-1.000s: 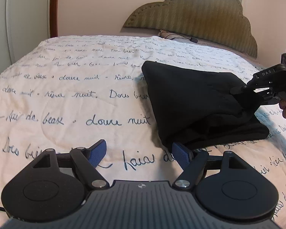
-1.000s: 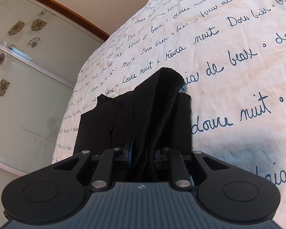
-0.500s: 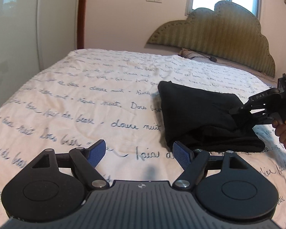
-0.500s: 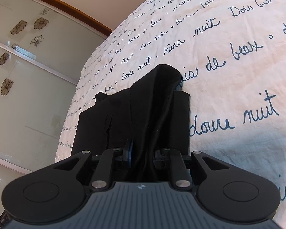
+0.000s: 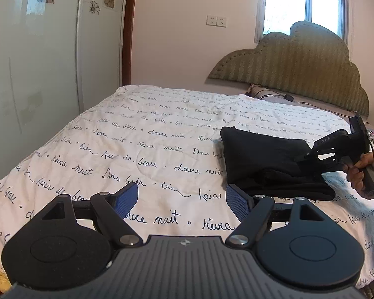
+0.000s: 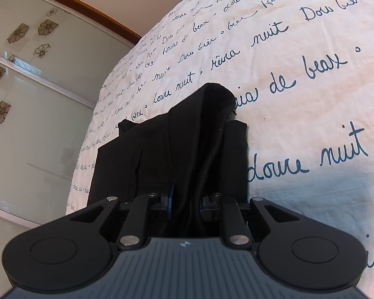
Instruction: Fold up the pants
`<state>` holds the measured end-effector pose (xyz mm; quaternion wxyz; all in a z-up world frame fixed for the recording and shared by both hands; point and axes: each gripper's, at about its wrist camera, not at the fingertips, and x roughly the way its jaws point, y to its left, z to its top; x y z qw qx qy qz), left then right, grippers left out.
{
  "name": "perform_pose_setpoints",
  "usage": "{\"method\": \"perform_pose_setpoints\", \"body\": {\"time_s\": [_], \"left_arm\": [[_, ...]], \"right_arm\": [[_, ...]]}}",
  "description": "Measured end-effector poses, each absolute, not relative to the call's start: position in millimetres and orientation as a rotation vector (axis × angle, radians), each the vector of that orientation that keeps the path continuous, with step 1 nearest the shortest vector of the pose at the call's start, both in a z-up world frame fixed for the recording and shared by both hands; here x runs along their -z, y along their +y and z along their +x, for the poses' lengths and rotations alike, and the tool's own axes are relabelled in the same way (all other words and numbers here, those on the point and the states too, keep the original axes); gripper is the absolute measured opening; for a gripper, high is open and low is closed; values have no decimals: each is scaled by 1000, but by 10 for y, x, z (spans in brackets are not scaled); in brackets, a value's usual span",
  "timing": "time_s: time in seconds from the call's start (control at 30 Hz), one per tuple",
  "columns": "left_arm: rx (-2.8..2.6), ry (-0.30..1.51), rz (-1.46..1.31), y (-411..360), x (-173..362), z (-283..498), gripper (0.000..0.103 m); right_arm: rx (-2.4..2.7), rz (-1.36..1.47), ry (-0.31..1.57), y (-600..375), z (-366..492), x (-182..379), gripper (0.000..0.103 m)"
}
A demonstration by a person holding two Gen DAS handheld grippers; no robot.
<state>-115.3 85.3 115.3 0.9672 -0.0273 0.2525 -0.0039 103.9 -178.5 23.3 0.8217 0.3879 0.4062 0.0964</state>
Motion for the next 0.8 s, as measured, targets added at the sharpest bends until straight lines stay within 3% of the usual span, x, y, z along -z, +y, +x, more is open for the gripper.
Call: {"method": "perform_pose_setpoints", "body": {"time_s": [0.8], "left_arm": [[15,480,-86,900,-1201,-1195,80]], "right_arm": [[-194,818,869,-1772,1048,-212,17]]}}
